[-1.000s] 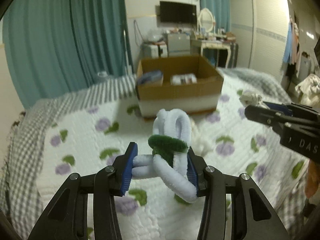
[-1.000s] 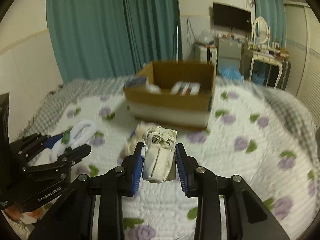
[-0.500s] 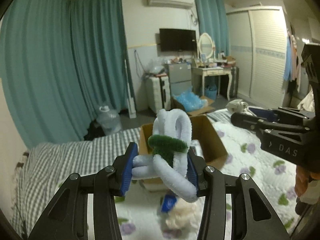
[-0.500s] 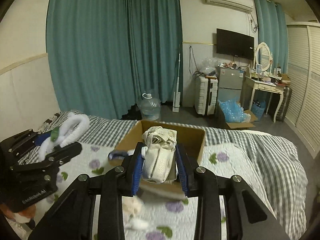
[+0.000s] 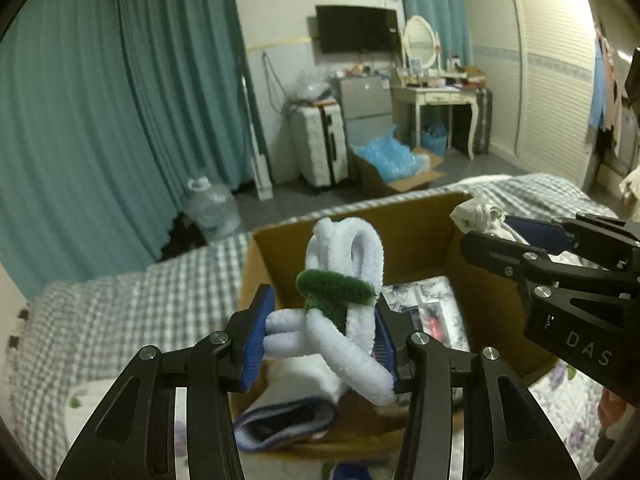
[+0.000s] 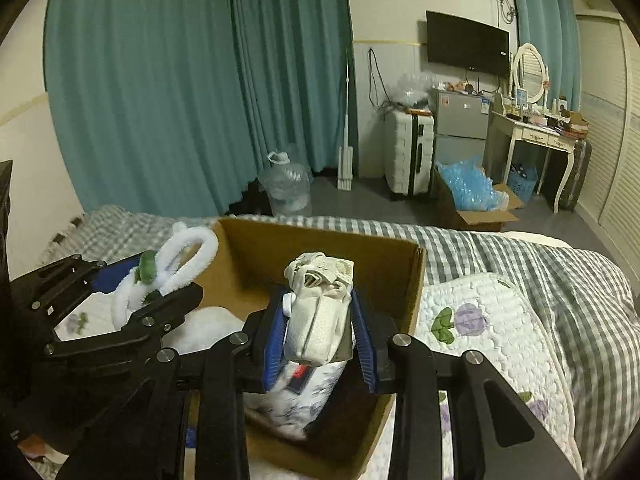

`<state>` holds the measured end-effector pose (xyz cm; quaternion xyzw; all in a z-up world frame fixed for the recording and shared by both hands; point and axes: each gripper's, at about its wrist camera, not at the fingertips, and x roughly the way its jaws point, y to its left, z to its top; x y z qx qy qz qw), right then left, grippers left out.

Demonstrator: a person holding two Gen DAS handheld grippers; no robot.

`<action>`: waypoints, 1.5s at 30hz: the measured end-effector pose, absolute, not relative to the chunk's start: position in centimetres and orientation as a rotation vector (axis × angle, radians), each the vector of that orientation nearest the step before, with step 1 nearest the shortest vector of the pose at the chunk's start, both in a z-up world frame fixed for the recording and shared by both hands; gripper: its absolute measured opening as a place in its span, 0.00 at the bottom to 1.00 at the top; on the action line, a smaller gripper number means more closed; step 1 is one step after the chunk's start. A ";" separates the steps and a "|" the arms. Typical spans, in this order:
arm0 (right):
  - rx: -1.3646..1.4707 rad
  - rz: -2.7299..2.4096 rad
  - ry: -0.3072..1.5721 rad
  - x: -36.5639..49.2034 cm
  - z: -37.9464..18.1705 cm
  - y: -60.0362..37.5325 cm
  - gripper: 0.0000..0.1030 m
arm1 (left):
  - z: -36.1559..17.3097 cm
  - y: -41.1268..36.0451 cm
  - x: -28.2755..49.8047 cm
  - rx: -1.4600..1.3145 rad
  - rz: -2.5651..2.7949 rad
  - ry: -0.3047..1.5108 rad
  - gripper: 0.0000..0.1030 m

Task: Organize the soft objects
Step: 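Carry both items over the box and release them inside, then grasp the cream lace scrunchie with the left tool while the right grasps the cotton ball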

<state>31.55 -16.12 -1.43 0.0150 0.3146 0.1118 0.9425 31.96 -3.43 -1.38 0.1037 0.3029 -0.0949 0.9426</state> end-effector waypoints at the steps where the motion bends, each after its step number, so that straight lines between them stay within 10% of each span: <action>1: 0.020 0.218 0.651 32.0 -1.9 -16.2 0.31 | -1.7 -3.6 32.2 0.206 -0.198 0.622 0.49; 7: 0.046 0.165 0.637 32.2 -2.1 -17.2 0.71 | -2.1 -4.1 32.3 0.221 -0.159 0.625 0.56; 18: 0.058 0.132 0.478 23.3 7.3 -17.8 0.92 | 6.1 -1.7 26.1 0.189 -0.155 0.504 0.57; 22: 0.038 0.145 0.442 19.0 11.1 -16.9 0.97 | 11.0 0.8 20.9 0.166 -0.121 0.380 0.75; 34: -0.061 0.159 0.364 8.1 17.8 -13.6 0.99 | 19.2 5.6 9.5 0.125 -0.152 0.252 0.75; 45: -0.062 0.237 0.558 8.1 5.4 -11.1 0.99 | 9.8 6.9 9.4 0.119 -0.129 0.449 0.75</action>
